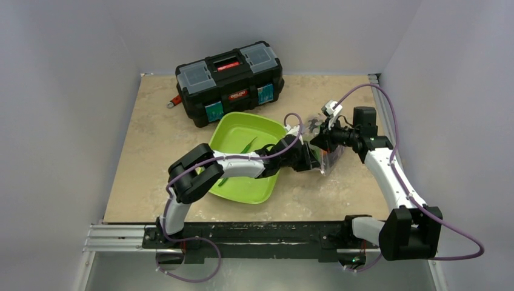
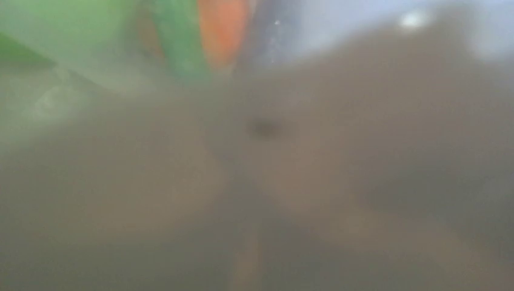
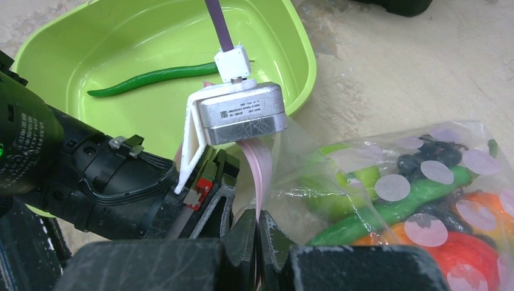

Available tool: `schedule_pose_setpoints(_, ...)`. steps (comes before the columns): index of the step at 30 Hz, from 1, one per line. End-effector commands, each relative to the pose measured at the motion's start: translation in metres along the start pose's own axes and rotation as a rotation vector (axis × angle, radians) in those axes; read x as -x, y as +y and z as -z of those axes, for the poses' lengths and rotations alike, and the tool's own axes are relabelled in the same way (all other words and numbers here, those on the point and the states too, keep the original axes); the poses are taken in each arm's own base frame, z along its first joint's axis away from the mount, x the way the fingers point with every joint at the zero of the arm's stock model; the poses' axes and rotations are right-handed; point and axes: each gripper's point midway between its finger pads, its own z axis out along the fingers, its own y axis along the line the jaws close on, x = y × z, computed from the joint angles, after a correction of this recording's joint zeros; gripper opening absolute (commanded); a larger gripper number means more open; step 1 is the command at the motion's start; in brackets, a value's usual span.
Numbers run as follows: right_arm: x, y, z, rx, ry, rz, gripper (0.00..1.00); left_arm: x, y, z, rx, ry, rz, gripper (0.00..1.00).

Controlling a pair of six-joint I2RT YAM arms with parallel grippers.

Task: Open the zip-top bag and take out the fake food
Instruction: Pick up the fake vegetable from the zipper food storage bag.

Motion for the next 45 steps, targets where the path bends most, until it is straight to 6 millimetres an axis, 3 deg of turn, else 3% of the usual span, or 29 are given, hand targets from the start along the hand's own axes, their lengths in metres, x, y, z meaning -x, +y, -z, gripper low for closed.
schedule_pose_setpoints(1,0.012,0.0,0.003,-0.012,-0.038,0.039,0.0,0.01,-0.025,0.01,-0.07,-0.031,-0.056,0.02)
schedule_pose_setpoints(7,0.012,-0.003,0.005,-0.036,-0.033,0.05,0.0,0.022,-0.028,0.048,-0.033,-0.072,-0.197,0.0)
schedule_pose_setpoints(15,0.011,-0.007,0.005,-0.057,-0.026,0.058,0.0,0.004,-0.033,0.088,-0.026,0.069,-0.316,0.0)
schedule_pose_setpoints(18,0.01,-0.008,0.005,-0.06,-0.023,0.058,0.0,-0.005,-0.027,0.098,-0.008,0.142,-0.347,0.0)
schedule_pose_setpoints(22,0.009,-0.005,0.005,-0.041,-0.025,0.069,0.0,-0.003,-0.017,0.111,0.032,0.176,-0.385,0.0)
schedule_pose_setpoints(29,0.005,0.036,0.001,0.155,-0.026,0.138,0.0,0.026,-0.029,0.107,-0.037,0.123,-0.297,0.0)
schedule_pose_setpoints(32,0.004,0.043,-0.002,0.181,-0.018,0.154,0.0,0.04,-0.039,0.103,-0.075,0.095,-0.264,0.0)
schedule_pose_setpoints(38,0.004,0.04,-0.001,0.158,-0.012,0.171,0.0,0.055,-0.052,0.11,-0.094,0.074,-0.269,0.0)
schedule_pose_setpoints(45,0.006,0.026,-0.001,0.074,-0.002,0.173,0.0,0.038,-0.051,0.13,-0.104,0.162,-0.293,0.0)
